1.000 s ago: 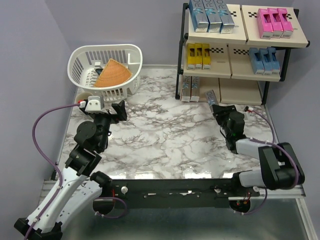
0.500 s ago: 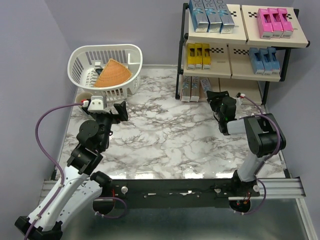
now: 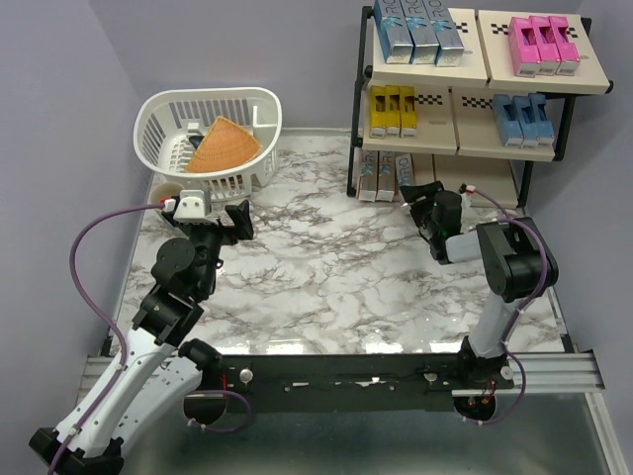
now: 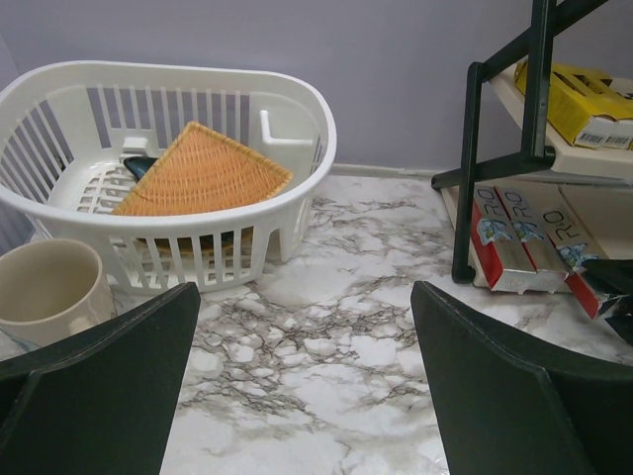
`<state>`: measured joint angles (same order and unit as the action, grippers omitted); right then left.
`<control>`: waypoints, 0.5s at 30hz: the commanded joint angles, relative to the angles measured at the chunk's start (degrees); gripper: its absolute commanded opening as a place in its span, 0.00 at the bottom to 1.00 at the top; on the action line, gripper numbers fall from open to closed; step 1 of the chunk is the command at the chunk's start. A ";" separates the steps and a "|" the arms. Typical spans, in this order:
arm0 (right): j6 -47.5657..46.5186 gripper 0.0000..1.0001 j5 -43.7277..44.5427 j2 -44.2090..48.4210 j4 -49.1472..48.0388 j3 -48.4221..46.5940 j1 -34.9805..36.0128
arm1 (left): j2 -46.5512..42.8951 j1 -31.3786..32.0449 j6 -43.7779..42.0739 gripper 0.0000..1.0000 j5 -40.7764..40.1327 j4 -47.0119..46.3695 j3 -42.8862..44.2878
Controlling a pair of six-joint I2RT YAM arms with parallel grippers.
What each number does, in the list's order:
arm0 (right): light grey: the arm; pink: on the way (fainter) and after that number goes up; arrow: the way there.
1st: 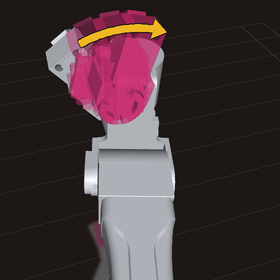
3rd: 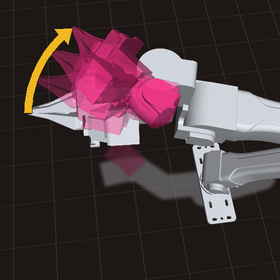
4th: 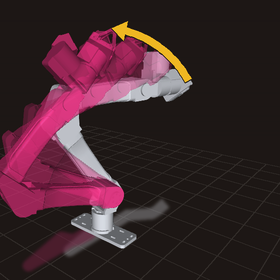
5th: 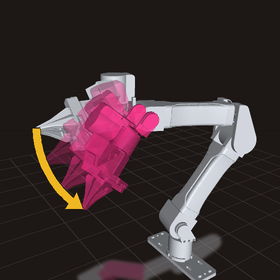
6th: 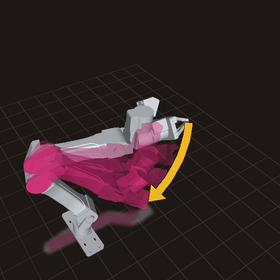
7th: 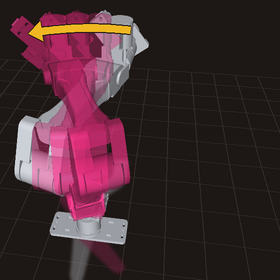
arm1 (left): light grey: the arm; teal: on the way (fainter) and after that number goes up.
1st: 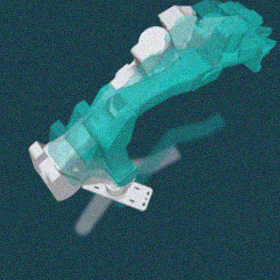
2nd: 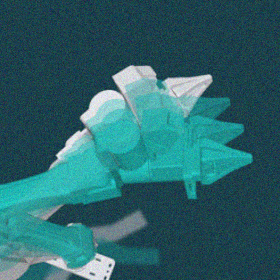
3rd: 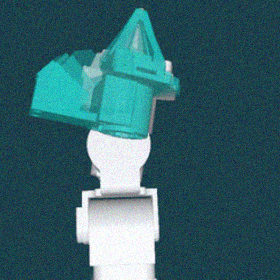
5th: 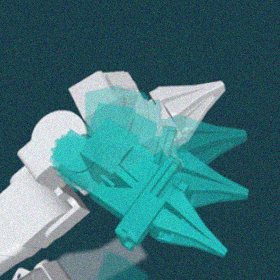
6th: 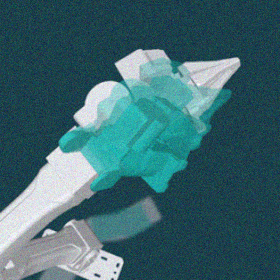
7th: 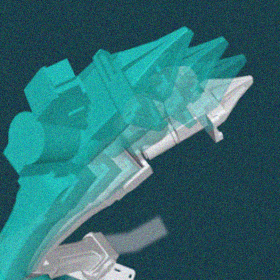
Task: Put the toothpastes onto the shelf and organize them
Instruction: Place the toothpaste on the shelf.
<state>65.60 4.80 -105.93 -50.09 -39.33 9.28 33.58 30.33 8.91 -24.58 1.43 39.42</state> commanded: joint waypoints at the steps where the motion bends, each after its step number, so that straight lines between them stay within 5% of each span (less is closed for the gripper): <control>1: -6.53 0.76 -2.51 0.81 6.74 -3.55 -0.49 | -0.54 -0.36 -0.47 0.99 1.11 -1.17 -0.40; 10: -11.99 0.97 -6.47 0.72 12.46 -6.19 -1.10 | -0.01 -0.36 -0.47 0.99 1.02 -1.17 -0.48; 15: -15.06 1.00 -6.03 2.39 17.11 -6.81 -1.10 | 0.25 -0.36 -0.56 0.99 1.29 -1.17 -0.40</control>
<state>55.20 -0.12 -105.82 -38.74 -44.75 8.51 33.61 30.33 8.93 -24.56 1.41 39.40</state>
